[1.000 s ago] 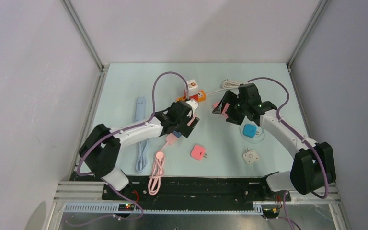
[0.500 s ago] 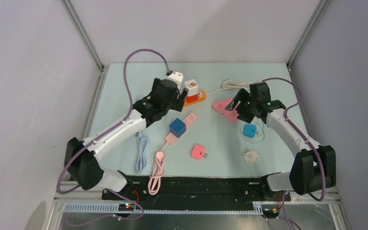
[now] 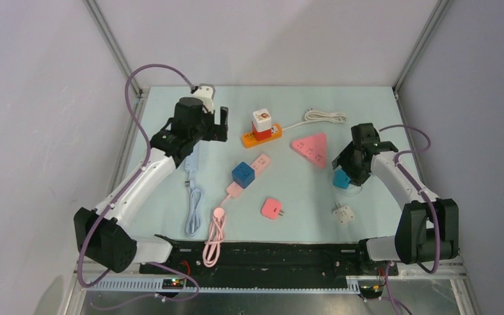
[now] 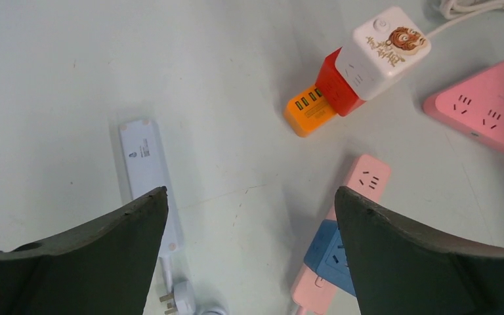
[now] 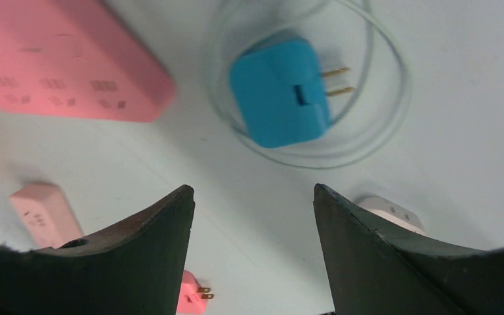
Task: Insert the plug
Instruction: Pick up the plug from the center of the board.
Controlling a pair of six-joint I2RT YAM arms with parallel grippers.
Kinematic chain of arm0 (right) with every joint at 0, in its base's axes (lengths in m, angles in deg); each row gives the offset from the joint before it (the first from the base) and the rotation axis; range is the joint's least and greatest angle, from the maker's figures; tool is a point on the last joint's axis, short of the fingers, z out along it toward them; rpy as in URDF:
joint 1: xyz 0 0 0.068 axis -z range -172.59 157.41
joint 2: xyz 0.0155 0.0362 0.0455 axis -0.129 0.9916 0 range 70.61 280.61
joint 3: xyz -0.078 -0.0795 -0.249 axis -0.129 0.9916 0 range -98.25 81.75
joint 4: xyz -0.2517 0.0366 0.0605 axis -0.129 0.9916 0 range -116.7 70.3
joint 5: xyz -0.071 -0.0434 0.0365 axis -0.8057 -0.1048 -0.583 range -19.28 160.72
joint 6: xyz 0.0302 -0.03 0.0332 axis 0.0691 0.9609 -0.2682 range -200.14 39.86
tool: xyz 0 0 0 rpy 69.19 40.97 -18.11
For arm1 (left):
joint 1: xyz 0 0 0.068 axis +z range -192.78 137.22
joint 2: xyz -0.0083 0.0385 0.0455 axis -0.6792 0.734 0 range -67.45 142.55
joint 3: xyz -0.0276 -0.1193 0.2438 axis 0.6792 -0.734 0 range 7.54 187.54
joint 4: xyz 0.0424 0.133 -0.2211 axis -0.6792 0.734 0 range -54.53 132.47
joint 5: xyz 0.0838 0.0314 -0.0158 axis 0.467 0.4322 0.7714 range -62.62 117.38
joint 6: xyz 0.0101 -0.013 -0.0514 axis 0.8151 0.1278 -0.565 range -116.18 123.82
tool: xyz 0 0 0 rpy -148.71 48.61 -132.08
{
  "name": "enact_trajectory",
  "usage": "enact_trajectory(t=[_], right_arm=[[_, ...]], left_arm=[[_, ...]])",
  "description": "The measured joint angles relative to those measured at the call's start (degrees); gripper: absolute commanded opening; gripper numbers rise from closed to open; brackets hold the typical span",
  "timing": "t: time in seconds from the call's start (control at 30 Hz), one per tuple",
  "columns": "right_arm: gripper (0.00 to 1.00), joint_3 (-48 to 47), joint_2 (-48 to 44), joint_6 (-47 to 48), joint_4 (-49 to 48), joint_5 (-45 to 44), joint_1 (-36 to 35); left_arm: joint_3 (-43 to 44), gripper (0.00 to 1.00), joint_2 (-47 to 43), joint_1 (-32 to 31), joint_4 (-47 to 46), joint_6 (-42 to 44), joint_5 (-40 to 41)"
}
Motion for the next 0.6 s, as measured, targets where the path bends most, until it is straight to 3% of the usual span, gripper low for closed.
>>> enact_trajectory(t=[0.3, 0.6], right_arm=[[0.77, 9.57, -0.13, -7.06, 5.86, -1.49, 2.29], [0.75, 10.47, 0.39, -9.46, 4.28, -0.61, 8.79]], left_arm=[[-2.86, 1.0, 0.0, 3.98, -2.47, -1.95, -2.08], [-3.02, 1.0, 0.02, 4.11, -3.52, -2.69, -6.75]])
